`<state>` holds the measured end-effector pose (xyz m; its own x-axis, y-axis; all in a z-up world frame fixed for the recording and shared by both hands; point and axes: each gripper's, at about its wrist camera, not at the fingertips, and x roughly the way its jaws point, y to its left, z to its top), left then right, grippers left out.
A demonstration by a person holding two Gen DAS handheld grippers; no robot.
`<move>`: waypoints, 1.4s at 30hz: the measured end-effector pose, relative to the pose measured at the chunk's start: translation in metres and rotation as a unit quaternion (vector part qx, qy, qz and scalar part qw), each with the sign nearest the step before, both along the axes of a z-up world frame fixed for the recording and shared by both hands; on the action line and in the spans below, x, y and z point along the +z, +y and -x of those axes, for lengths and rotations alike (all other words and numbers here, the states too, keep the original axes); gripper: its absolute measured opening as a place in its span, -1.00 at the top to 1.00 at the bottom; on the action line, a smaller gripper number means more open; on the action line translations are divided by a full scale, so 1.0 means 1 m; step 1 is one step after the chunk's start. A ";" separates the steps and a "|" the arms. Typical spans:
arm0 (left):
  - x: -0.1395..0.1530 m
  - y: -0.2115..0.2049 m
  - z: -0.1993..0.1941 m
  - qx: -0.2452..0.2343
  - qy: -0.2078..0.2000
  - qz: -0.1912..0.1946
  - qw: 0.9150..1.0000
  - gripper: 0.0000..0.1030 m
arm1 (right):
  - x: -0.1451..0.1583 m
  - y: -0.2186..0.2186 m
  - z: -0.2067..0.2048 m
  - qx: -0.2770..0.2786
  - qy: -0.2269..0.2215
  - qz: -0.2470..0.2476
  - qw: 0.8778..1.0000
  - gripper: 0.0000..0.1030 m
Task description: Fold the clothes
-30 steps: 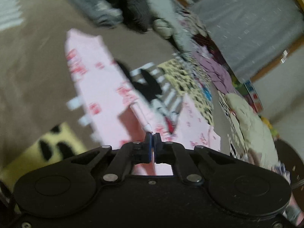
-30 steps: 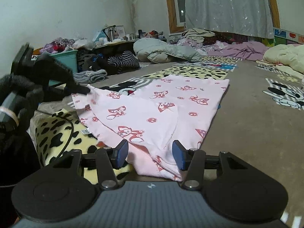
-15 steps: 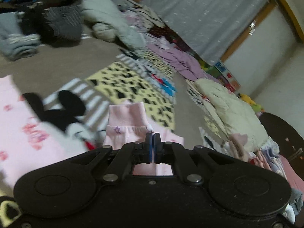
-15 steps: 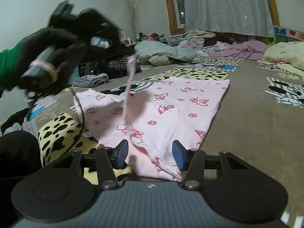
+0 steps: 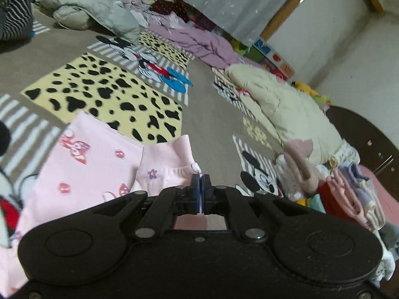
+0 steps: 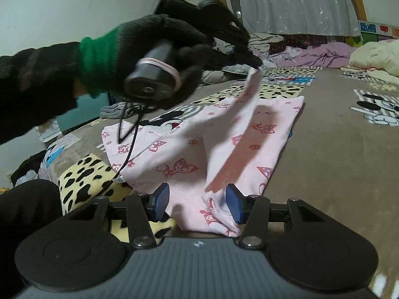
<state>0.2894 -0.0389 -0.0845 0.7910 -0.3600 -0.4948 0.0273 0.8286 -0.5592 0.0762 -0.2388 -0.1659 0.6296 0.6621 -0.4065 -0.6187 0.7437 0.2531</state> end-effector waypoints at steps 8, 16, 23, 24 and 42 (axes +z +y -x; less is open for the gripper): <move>-0.014 -0.015 -0.033 -0.016 0.018 -0.023 0.999 1.00 | -0.001 -0.007 -0.006 -0.014 0.017 -0.024 0.999 0.02; -0.031 -0.032 -0.051 -0.040 0.031 -0.065 0.997 1.00 | 0.000 -0.017 -0.009 -0.027 0.028 -0.050 0.998 0.10; -0.045 -0.054 -0.058 -0.076 0.036 -0.144 0.986 1.00 | -0.003 -0.010 -0.008 -0.011 0.031 -0.026 0.999 0.15; -0.046 -0.057 -0.058 -0.081 0.035 -0.154 0.984 1.00 | -0.003 -0.008 -0.008 -0.009 0.031 -0.022 0.999 0.15; -0.021 -0.023 -0.013 -0.117 -0.004 -0.170 0.978 0.97 | 0.023 -0.032 0.009 -0.060 -0.046 -0.024 0.997 0.10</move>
